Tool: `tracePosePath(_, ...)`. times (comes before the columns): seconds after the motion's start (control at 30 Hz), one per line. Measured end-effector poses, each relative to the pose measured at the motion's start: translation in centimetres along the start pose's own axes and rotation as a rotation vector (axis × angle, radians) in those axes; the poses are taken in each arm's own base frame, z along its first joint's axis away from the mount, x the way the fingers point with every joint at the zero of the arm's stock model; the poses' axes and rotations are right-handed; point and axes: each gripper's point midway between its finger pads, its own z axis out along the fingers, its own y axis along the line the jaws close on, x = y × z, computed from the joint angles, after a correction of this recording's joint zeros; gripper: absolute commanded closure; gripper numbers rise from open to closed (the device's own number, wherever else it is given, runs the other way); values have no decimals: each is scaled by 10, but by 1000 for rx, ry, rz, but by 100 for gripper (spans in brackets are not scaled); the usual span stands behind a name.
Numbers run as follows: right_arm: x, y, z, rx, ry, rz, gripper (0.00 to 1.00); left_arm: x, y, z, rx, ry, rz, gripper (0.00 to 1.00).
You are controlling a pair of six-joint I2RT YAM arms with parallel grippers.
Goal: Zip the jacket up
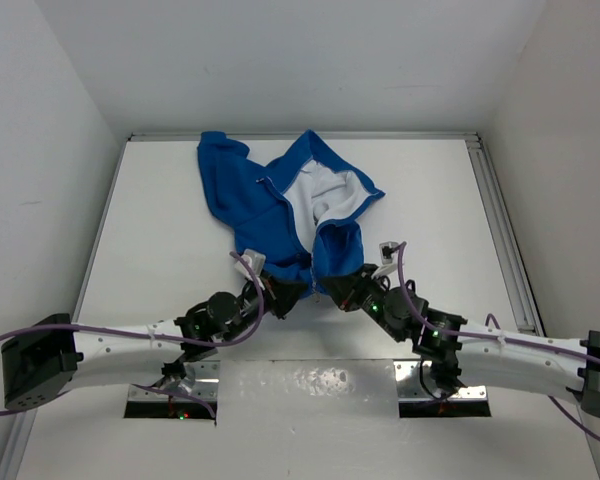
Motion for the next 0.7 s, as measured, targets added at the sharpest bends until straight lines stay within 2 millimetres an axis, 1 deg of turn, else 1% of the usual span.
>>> tracePosePath(0.1, 0, -1, 0, 17, 12, -28, 100, 5, 0, -3, 3, 28, -1, 100)
tracePosePath(0.2, -1, 1, 1, 26, 21, -43, 100, 9, -1, -5, 9, 53, -7, 100)
tracePosePath(0.33, 5, 0, 6, 59, 55, -66, 100, 16, -1, -8, 13, 89, -16, 100)
tracePosePath(0.47, 17, -13, 6, 105, 92, -59, 100, 28, -1, -13, 20, 149, -23, 100)
tracePosePath(0.7, 49, -45, -3, 170, 179, -38, 100, 55, 1, -24, 34, 278, -27, 100)
